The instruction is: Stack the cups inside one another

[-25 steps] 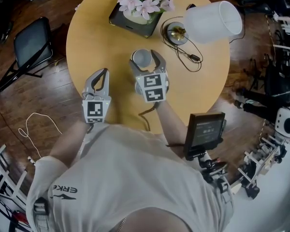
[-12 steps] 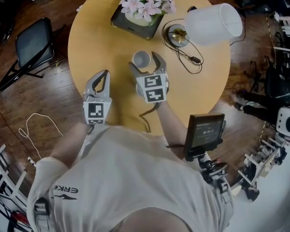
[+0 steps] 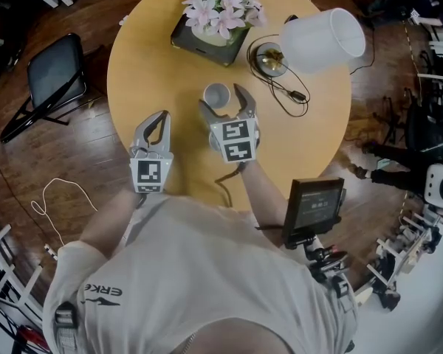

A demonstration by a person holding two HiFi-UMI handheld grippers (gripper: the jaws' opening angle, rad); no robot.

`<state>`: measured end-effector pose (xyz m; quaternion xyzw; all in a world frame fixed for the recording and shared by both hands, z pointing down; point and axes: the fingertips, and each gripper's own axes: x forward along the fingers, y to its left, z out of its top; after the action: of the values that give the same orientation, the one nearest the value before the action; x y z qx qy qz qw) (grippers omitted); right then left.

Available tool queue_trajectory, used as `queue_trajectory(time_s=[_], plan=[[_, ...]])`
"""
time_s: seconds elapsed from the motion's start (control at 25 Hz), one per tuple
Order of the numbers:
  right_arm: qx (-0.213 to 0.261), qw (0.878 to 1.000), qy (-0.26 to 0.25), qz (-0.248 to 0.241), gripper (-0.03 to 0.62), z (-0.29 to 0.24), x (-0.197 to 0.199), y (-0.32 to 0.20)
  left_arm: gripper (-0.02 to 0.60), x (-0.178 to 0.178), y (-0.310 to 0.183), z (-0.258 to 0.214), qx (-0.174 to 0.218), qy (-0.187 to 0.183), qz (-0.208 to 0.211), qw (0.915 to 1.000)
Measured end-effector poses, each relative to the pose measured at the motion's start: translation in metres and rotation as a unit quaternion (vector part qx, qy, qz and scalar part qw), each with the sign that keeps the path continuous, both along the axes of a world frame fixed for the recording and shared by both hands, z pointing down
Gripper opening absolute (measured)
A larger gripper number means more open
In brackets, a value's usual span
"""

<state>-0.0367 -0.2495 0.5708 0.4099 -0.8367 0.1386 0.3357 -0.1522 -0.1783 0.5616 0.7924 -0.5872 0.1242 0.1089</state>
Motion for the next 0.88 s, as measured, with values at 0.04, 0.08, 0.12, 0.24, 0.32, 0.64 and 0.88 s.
queue_trajectory(time_s=[0.04, 0.08, 0.12, 0.24, 0.32, 0.64, 0.88], plan=[[0.002, 1.000, -0.001, 0.001, 0.420, -0.002, 0.000, 0.000, 0.002, 0.001, -0.001, -0.001, 0.002, 0.000, 0.001, 1.0000], [0.003, 1.000, -0.002, 0.002, 0.420, -0.003, 0.000, 0.001, 0.002, 0.003, -0.001, -0.003, 0.004, 0.001, 0.002, 1.0000], [0.005, 1.000, -0.004, 0.003, 0.420, -0.005, 0.001, 0.002, 0.002, 0.004, 0.000, -0.005, 0.005, 0.002, 0.004, 1.0000], [0.009, 1.000, -0.008, 0.005, 0.417, -0.012, 0.002, 0.008, 0.002, 0.008, 0.003, -0.010, 0.011, 0.002, 0.009, 0.9999], [0.016, 1.000, -0.012, 0.006, 0.416, -0.019, 0.002, 0.009, 0.002, 0.010, 0.003, -0.015, 0.017, 0.001, 0.011, 0.9998], [0.049, 0.998, -0.029, 0.016, 0.403, -0.051, 0.010, 0.019, 0.002, 0.022, 0.006, -0.037, 0.042, 0.000, 0.023, 0.9988], [0.103, 0.992, -0.062, 0.043, 0.348, -0.094, 0.028, 0.032, 0.002, 0.035, 0.009, -0.065, 0.075, 0.013, 0.033, 0.9966]])
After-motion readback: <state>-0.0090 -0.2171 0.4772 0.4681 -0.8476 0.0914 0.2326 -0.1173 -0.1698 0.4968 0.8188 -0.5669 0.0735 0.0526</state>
